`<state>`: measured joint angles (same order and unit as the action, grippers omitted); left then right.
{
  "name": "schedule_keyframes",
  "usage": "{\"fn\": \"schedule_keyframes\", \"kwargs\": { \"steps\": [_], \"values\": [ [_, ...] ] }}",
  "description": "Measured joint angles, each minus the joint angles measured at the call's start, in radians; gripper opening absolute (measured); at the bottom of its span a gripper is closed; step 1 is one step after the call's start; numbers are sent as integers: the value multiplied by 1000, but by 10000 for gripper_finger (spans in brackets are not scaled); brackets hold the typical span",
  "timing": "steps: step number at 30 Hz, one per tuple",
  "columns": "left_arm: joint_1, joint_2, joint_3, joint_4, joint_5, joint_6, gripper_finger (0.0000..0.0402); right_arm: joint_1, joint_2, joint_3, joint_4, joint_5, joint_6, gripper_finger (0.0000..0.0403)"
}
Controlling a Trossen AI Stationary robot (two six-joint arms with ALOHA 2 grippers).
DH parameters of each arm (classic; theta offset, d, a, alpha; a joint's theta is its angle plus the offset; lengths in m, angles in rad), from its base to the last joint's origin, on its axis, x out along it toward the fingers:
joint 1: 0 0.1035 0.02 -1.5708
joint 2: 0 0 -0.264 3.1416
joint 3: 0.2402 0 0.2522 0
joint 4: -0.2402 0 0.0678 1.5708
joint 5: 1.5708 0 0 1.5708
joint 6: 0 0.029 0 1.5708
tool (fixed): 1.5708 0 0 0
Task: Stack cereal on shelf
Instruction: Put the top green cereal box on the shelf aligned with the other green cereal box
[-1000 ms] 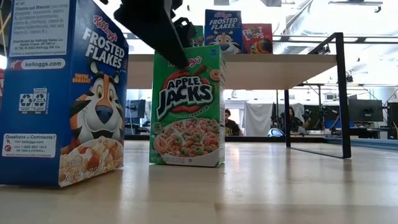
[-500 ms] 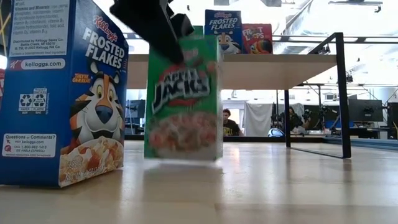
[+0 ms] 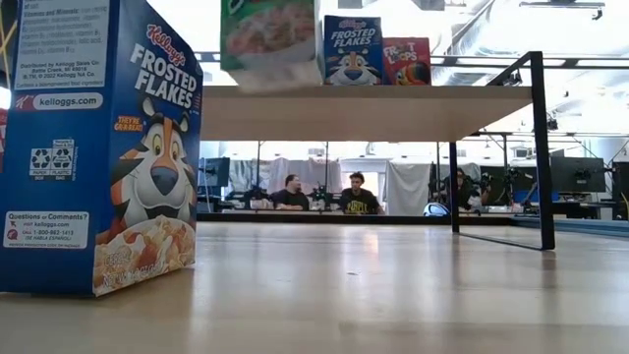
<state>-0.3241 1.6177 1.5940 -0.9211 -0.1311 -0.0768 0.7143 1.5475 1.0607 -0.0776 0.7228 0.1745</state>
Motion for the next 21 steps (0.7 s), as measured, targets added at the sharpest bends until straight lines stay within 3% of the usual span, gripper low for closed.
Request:
{"fn": "schedule_keyframes", "kwargs": {
  "steps": [6,21],
  "values": [
    [68,-13,96,-139,-92,53,147,0,0,0,0,-20,2,4],
    [253,-11,98,-174,-88,138,150,0,0,0,-1,-43,3,4]
  ]
}}
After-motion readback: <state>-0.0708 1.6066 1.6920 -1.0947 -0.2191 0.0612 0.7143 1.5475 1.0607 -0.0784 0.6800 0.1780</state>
